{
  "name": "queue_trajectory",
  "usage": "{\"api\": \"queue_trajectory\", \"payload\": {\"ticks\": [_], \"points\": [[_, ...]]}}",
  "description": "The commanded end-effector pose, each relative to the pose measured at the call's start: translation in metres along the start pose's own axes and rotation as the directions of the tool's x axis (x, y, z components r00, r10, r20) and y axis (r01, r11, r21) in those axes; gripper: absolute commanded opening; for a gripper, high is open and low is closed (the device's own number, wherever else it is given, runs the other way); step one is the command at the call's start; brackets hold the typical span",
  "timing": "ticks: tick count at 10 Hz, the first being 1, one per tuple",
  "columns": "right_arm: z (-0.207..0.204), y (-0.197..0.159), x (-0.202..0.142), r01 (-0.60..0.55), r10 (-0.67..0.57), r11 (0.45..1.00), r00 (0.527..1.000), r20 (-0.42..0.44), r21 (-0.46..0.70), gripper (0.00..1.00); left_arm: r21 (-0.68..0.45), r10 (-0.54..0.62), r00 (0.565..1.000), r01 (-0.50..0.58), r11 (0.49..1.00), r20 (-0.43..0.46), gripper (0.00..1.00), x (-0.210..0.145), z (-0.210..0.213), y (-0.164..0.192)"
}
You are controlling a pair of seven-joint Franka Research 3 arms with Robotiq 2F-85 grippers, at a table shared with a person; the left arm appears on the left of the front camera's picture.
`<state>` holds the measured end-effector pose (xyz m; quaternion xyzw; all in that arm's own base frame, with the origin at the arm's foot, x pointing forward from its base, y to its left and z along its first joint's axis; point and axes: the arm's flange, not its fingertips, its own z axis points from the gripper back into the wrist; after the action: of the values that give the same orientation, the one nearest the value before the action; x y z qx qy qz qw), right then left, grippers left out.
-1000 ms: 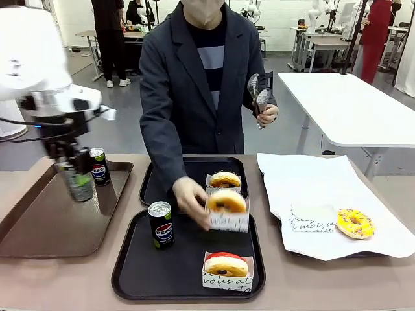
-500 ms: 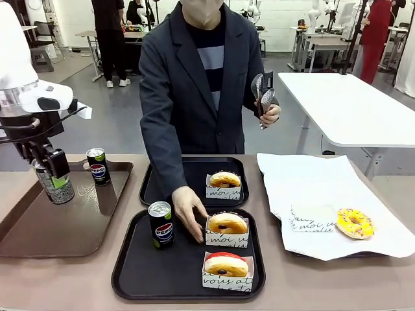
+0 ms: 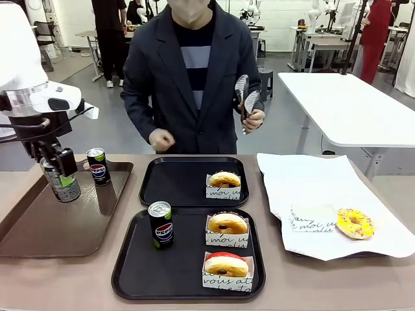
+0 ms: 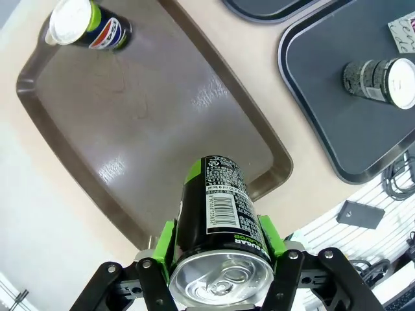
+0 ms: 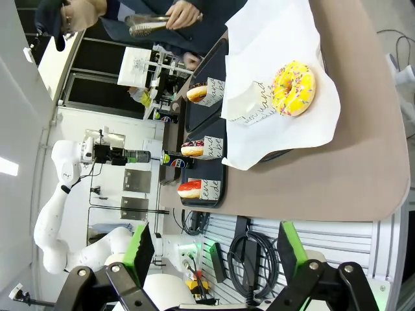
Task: Set up donuts and drinks on trays.
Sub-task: Pick up one Pepsi coke from the Handle tray and place it on the Flat Tray without a Pepsi coke.
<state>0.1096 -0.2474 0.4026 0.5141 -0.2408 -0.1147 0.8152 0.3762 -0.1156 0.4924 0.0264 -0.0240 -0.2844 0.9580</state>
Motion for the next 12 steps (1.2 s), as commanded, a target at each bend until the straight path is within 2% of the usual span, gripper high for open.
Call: {"api": "queue_trajectory", "payload": {"ticks": [1,6,10,11,12], "points": [[0.007,0.0,-0.007,-0.014,0.014,1.0,1.0,0.016,0.019,1.0,0.018,0.008,1.0,-0.008,1.0,-0.002,0.59,0.034,0.003,-0.006],[0.007,0.0,-0.007,-0.014,0.014,1.0,1.0,0.016,0.019,1.0,0.064,0.022,0.999,-0.021,0.998,-0.024,0.59,0.136,-0.021,-0.043],[0.007,0.0,-0.007,-0.014,0.014,1.0,1.0,0.016,0.019,1.0,0.029,0.036,0.999,-0.037,0.999,0.006,0.59,0.175,-0.049,-0.055],[0.007,0.0,-0.007,-0.014,0.014,1.0,1.0,0.016,0.019,1.0,0.025,0.035,0.999,-0.035,0.999,-0.022,0.59,0.178,-0.056,-0.055],[0.007,0.0,-0.007,-0.014,0.014,1.0,1.0,0.016,0.019,1.0,0.022,0.034,0.998,-0.033,0.999,-0.046,0.59,0.164,-0.051,-0.051]]}}
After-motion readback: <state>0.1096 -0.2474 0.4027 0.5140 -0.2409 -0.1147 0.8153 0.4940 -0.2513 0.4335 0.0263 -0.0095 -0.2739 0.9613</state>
